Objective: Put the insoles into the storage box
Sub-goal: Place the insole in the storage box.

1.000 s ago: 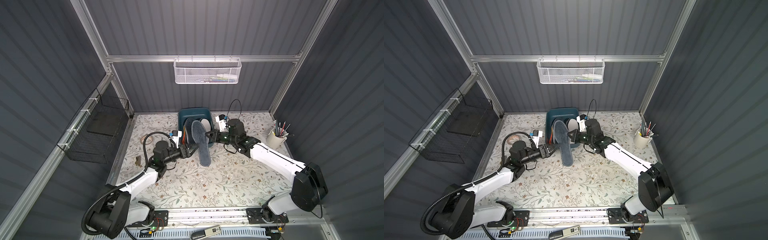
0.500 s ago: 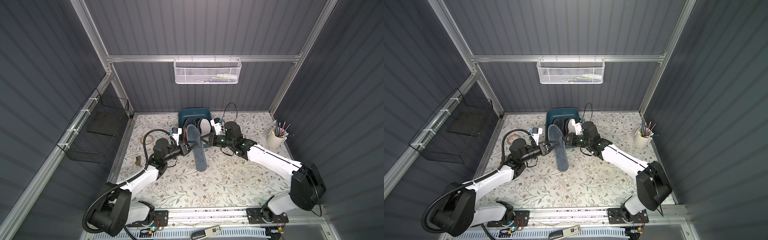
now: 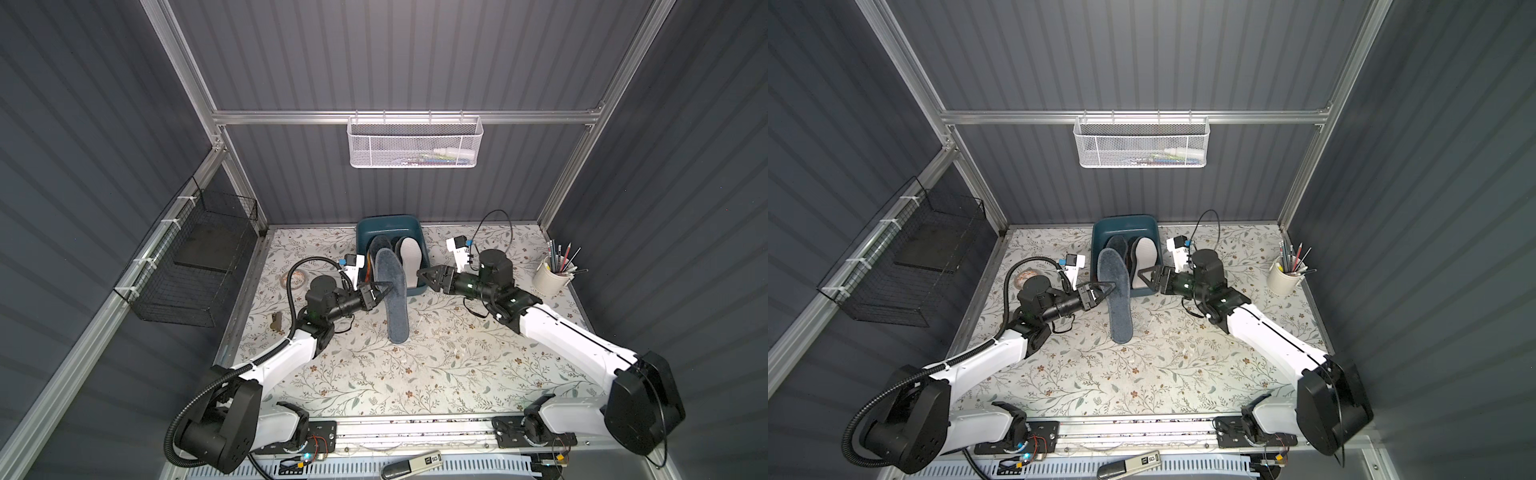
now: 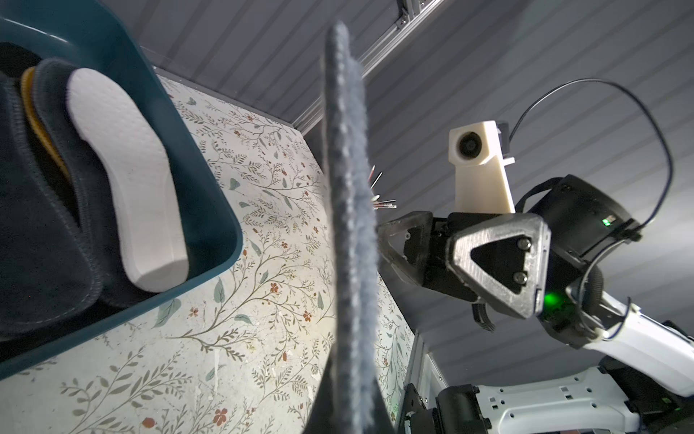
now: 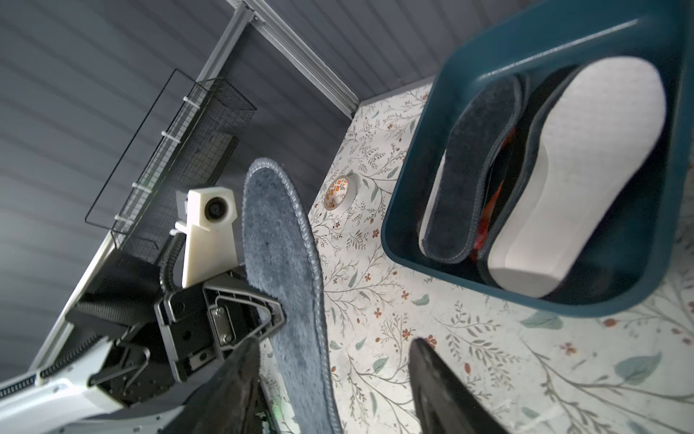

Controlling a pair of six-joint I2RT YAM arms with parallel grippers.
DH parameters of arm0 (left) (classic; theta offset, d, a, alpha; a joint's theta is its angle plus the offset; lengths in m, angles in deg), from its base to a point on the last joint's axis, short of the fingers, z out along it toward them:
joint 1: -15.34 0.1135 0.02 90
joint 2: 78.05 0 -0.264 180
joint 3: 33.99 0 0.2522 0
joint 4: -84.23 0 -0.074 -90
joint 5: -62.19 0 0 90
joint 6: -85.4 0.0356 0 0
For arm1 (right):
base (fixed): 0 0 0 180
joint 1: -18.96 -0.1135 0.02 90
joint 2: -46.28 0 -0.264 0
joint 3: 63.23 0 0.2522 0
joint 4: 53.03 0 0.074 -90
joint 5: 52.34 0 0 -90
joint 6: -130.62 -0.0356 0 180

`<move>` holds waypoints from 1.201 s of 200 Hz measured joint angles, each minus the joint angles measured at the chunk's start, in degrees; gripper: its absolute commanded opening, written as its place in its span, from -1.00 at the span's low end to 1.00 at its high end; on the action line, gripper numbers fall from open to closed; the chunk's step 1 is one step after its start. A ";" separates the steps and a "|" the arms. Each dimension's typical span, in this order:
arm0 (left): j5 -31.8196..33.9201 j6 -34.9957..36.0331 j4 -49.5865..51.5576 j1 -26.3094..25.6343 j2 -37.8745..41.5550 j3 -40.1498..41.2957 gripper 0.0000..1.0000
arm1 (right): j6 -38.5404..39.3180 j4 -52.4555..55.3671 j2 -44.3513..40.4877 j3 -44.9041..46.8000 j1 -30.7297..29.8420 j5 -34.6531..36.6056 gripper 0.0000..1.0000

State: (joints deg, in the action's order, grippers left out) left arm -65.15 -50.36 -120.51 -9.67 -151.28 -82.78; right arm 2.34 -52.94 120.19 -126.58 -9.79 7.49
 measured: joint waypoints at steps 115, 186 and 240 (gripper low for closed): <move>-5.03 -2.60 -5.40 0.00 -1.27 -0.94 -1.00 | -5.86 -23.50 8.37 7.48 -2.10 -12.72 0.28; -4.98 -2.75 -5.25 0.00 -1.29 -0.94 -0.97 | -8.61 -26.58 10.80 7.34 -5.01 -14.45 -0.85; -3.61 -1.20 -2.12 0.00 -0.11 -1.14 0.97 | -5.49 -18.12 9.92 4.31 -5.05 -11.78 -1.00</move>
State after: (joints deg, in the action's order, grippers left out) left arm -68.75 -51.56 -122.63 -9.67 -151.39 -83.92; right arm -3.15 -71.06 130.11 -122.27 -14.84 -4.30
